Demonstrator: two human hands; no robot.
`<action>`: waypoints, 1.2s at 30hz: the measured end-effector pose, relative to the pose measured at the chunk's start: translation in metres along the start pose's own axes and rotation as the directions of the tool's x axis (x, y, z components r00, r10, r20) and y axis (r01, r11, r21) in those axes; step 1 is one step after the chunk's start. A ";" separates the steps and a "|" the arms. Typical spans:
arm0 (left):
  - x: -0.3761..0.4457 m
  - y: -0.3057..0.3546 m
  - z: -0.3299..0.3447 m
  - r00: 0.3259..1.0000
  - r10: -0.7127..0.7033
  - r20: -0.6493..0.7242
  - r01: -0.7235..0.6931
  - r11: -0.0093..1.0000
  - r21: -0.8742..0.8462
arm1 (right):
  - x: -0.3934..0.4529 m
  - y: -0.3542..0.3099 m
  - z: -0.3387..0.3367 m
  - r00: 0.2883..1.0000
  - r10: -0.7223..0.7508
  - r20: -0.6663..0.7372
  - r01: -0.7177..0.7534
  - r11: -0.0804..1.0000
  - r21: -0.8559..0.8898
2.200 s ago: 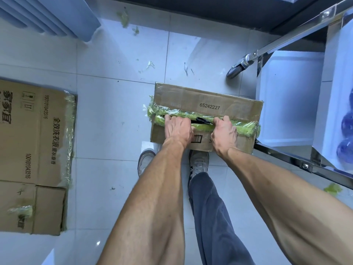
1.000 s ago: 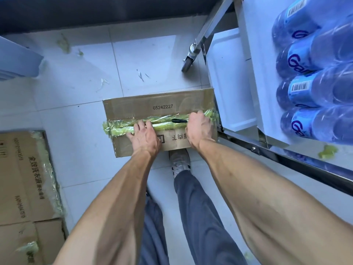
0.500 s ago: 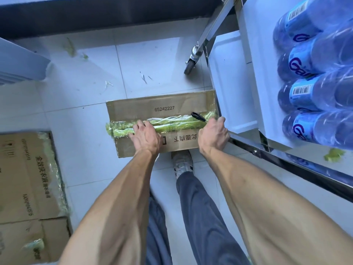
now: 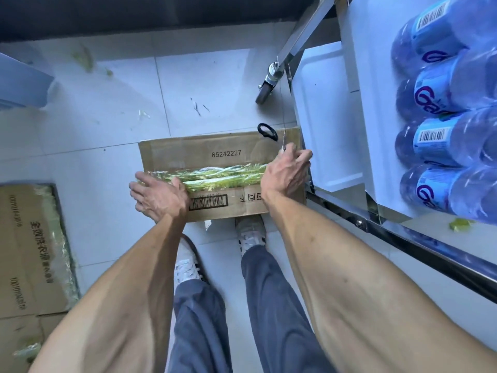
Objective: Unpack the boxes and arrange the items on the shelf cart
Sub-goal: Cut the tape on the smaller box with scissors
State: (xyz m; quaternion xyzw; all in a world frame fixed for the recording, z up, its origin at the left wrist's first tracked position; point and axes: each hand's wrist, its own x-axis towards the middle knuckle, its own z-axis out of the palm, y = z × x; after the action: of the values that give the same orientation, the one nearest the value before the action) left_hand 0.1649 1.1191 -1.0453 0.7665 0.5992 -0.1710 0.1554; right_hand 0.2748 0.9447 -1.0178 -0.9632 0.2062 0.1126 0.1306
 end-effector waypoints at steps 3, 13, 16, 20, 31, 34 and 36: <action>0.005 -0.005 0.013 0.998 -0.054 0.025 0.055 0.996 -0.068 | 0.017 0.007 0.009 0.976 0.218 0.006 -0.218 0.975 -0.035; 0.019 -0.007 0.002 0.982 -0.177 0.069 0.189 0.941 -0.280 | 0.016 0.015 0.017 0.959 0.274 0.080 -0.268 0.960 -0.076; 0.024 -0.006 -0.009 0.983 -0.176 0.052 0.183 0.942 -0.280 | 0.015 0.005 0.010 0.966 0.252 0.054 -0.247 0.966 -0.079; 0.019 -0.012 -0.025 0.985 -0.166 0.045 0.171 0.934 -0.314 | 0.010 -0.007 0.000 0.968 0.249 0.023 -0.247 0.966 -0.084; 0.016 -0.020 -0.055 0.996 -0.088 0.008 0.086 0.944 -0.319 | -0.017 -0.009 -0.023 0.970 0.242 -0.039 -0.244 0.964 -0.108; 0.023 -0.021 -0.071 0.996 -0.082 -0.036 0.062 0.923 -0.379 | -0.033 -0.013 -0.031 0.973 0.233 -0.002 -0.232 0.969 -0.089; 0.033 -0.031 -0.083 0.995 -0.084 -0.047 0.058 0.916 -0.396 | -0.045 -0.022 -0.032 0.982 0.185 0.047 -0.181 0.981 -0.073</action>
State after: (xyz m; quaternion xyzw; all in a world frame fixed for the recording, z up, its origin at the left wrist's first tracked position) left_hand 0.1485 1.1922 -0.9870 0.7023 0.6533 -0.0281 0.2813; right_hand 0.2491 0.9710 -0.9708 -0.9407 0.2863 0.1569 0.0922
